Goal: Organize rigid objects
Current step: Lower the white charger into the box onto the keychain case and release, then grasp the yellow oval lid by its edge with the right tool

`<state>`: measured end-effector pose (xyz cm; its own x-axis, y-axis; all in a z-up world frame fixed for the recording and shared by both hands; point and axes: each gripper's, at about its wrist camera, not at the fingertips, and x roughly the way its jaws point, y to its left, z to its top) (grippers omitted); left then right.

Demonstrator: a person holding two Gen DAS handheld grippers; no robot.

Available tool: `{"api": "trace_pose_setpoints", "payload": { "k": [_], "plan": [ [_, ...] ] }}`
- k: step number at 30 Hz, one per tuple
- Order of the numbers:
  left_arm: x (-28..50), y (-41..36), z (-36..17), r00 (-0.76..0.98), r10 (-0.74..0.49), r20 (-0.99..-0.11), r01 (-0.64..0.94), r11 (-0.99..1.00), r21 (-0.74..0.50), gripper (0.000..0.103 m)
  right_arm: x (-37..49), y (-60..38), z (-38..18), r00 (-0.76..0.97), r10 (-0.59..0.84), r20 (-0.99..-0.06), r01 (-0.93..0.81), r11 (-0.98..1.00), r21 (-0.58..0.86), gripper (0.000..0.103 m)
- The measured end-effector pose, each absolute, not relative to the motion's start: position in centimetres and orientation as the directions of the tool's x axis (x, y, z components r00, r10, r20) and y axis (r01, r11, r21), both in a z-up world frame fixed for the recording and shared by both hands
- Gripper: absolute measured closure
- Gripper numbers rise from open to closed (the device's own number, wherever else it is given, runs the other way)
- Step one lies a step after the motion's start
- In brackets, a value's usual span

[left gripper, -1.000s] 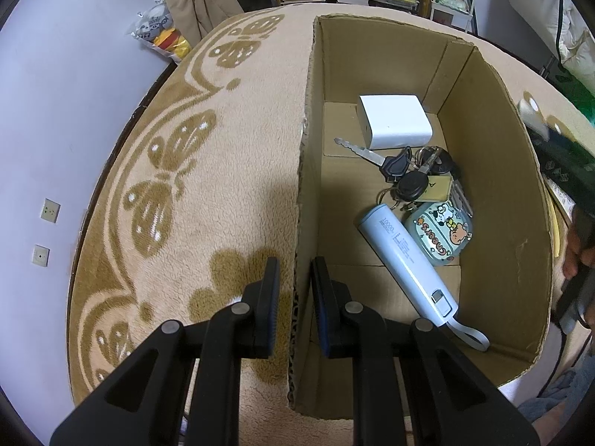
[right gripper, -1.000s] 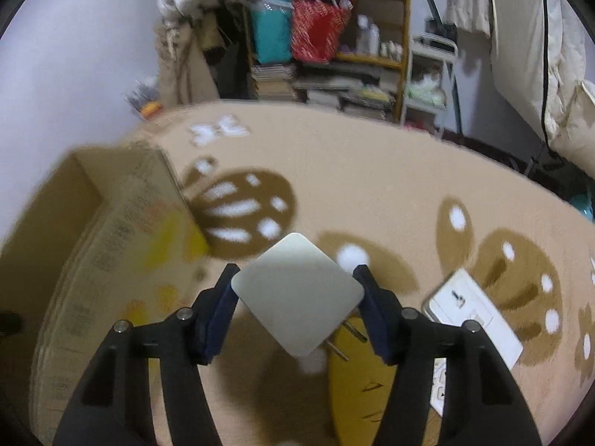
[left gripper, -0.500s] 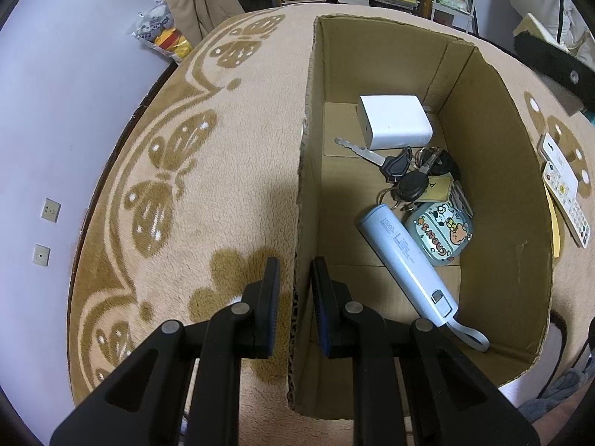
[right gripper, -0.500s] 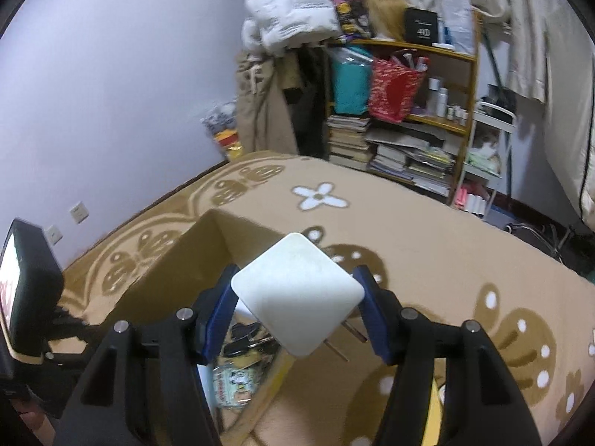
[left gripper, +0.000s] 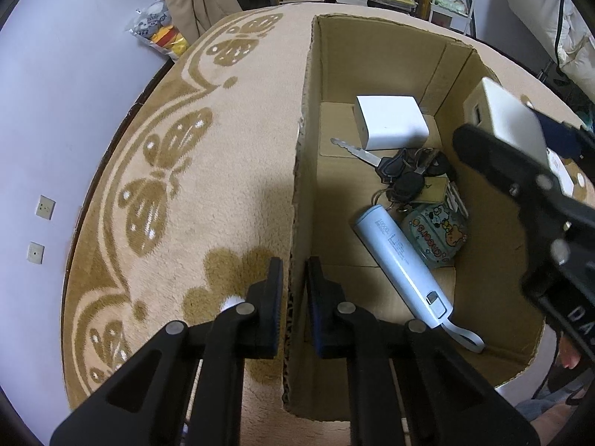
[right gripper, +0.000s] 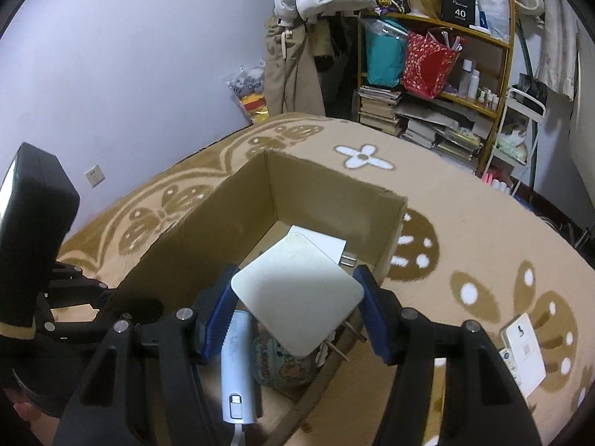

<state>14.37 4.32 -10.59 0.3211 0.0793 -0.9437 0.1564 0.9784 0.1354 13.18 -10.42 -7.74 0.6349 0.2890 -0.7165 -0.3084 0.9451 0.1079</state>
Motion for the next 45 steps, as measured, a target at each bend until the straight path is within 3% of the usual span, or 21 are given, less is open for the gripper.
{"api": "trace_pose_setpoints", "payload": {
  "k": [14,18,22,25,45],
  "plan": [
    [14.4,4.4,-10.6,0.316,0.059,-0.947,0.155,0.981,0.113,0.095,12.4,-10.6,-6.7,0.646,0.289,-0.707,-0.308,0.946,0.106,0.035],
    [14.3,4.4,-10.6,0.316,0.061,-0.947,0.153,0.982,0.114,0.094,12.0,-12.0,-5.6,0.664,0.273,-0.696,-0.274,0.955,0.113,0.02],
    [14.3,4.4,-10.6,0.316,0.063,-0.947,0.152,0.982,0.116,0.094,11.8,-13.7,-4.9,0.682,0.237,-0.692,-0.24,0.966,0.094,0.019],
    [14.3,4.4,-10.6,0.317,0.069,-0.946,0.152,0.981,0.122,0.093,11.6,-15.3,-4.9,0.684,0.199,-0.702,-0.192,0.977,0.09,0.006],
    [14.3,4.6,-10.5,0.315,0.068,-0.947,0.151,0.981,0.121,0.091,10.0,-22.9,-13.2,0.553,0.023,-0.833,0.014,0.999,0.037,0.006]
  ]
}}
